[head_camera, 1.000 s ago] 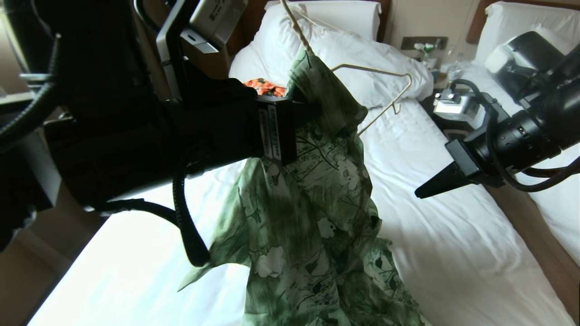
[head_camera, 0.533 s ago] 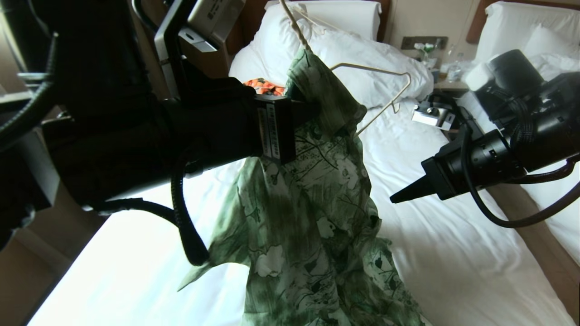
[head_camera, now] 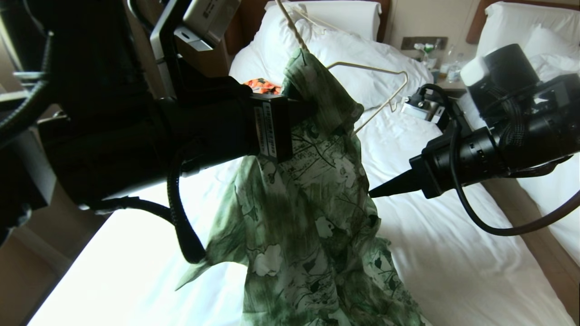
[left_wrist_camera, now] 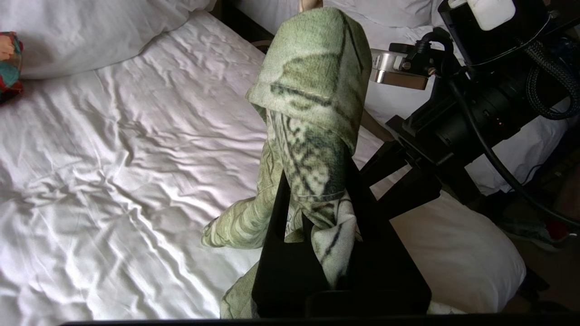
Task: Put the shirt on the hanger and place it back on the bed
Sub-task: Hook the other side of the shirt onto the hanger
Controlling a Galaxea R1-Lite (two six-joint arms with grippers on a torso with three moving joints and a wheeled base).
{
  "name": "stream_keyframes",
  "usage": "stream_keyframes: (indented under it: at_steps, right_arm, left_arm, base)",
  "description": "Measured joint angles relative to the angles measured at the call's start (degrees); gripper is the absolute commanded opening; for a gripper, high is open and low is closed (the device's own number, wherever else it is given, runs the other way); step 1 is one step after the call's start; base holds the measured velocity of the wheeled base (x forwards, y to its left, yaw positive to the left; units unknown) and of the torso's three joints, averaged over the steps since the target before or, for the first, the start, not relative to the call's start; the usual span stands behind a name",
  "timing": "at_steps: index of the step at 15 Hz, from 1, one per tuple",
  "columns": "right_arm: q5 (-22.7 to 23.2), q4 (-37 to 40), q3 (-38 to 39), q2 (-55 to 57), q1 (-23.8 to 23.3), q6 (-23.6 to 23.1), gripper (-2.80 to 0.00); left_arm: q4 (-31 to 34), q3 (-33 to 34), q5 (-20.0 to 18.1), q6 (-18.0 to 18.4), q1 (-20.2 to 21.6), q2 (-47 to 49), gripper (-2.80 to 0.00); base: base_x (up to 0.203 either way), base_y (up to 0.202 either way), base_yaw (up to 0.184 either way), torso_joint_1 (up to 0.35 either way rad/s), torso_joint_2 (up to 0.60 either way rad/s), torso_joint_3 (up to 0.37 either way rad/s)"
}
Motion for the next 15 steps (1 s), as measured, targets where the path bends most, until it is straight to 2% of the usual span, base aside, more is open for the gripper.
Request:
stream_keyframes:
  at_steps: [7,12,13,15]
  right_arm:
    - [-1.9,-10.3,1.2,4.5,1.4,0.6,0.00]
    - [-4.5,-12.3,1.3,7.6,3.8,0.7,0.00]
    - [-5.1,-13.2,1.3,8.0,4.4,1.2,-2.80]
    - [-7.0,-15.2,1.2,8.6,5.7,2.9,-2.80]
  left_arm:
    - [0.0,-0.1,0.0,-0.1,0.5,-0.4,-2.80]
    - [0.0,0.0,-0.1,-0.1,0.9,-0.7,-2.80]
    - [0.0,0.0,-0.1,-0.2,0.9,-0.8,-2.80]
    - [0.0,0.1,-0.1,-0.5,1.1,-1.0,-2.80]
  base:
    - [0.000,0.000,0.000,0.000,0.00,0.000]
    - [0.000,0.000,0.000,0.000,0.00,0.000]
    - [0.000,0.000,0.000,0.000,0.00,0.000]
    - [0.000,0.000,0.000,0.000,0.00,0.000]
